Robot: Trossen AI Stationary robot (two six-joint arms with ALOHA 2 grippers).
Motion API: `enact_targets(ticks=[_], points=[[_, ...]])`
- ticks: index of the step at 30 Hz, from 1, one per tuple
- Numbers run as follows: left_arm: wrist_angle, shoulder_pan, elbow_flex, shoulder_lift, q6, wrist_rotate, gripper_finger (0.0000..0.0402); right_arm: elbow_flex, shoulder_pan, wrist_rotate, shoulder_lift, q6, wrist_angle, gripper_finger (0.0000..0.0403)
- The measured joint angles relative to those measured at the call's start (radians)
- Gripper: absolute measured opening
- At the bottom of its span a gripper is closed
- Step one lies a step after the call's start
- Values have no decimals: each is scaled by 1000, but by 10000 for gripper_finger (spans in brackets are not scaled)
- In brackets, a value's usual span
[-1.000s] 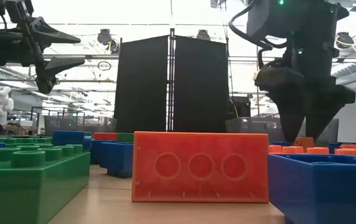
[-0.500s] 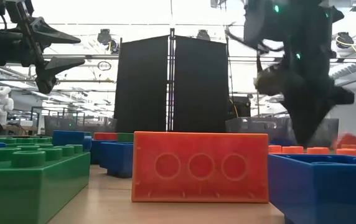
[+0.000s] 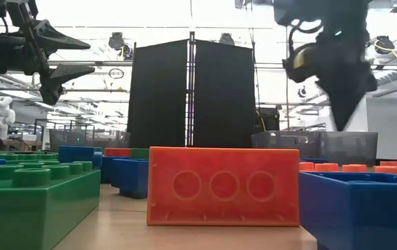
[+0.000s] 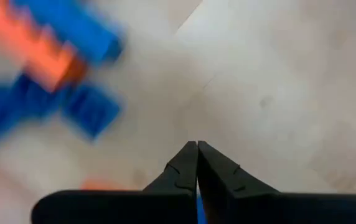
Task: Sort blocks
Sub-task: Put the orange game piece into the middle black bin, then put the blue game piece into the right black bin
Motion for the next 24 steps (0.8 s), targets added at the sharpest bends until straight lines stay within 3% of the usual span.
enact_targets(ticks=[6, 11, 17, 20, 24], points=[[-1, 0, 0, 0, 0, 0, 215, -7, 141, -120, -2, 74, -73, 76], [-1, 0, 0, 0, 5, 0, 215, -9, 206, -51, -2, 196, -114, 182], [-2, 0, 0, 0, 5, -2, 215, -14, 213, 0, 1, 234, -110, 304], [-2, 0, 0, 0, 4, -2, 215, -59, 213, -14, 2, 265, -104, 329], [-2, 0, 0, 0, -1, -2, 215, -132, 213, -35, 2, 271, -48, 331]])
